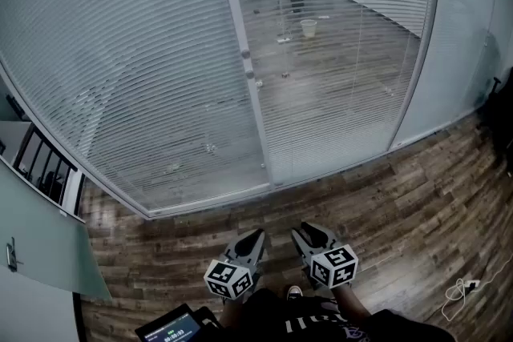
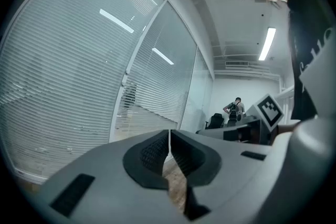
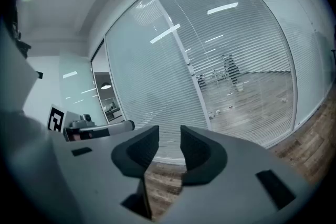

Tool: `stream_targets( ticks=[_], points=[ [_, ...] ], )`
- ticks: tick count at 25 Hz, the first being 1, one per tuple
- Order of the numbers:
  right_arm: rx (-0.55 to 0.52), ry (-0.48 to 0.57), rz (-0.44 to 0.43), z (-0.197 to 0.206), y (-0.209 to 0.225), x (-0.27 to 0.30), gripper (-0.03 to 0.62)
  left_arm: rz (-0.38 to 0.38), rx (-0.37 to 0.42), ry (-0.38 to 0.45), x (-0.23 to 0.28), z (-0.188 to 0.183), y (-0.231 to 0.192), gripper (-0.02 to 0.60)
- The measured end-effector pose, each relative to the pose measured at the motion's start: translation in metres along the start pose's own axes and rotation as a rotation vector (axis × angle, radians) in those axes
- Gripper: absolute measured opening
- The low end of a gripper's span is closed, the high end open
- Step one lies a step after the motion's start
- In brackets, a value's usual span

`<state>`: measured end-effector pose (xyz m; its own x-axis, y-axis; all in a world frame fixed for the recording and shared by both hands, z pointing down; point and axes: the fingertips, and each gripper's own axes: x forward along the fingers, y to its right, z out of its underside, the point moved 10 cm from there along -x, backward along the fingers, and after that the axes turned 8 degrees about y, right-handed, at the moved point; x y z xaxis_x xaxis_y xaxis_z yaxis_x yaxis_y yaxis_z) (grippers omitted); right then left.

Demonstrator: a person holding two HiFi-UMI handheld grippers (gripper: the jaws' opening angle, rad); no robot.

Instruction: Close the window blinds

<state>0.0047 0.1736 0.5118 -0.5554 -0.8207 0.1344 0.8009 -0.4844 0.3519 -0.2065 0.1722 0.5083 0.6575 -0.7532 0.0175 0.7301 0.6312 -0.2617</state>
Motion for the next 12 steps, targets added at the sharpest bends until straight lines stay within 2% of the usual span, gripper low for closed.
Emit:
stream_targets(
  ticks=[5,12],
  points=[
    [0.017,0.030,0.025,-0.010,0.036,0.018,0.137,0.002,0.029,0.000,0.039,-0.009,-0.016,0.006],
    [0.034,0.033,0.064,-0.016,0.075,0.049,0.137,0.005,0.015,-0.016,0.093,-0.006,-0.053,0.006]
  ],
)
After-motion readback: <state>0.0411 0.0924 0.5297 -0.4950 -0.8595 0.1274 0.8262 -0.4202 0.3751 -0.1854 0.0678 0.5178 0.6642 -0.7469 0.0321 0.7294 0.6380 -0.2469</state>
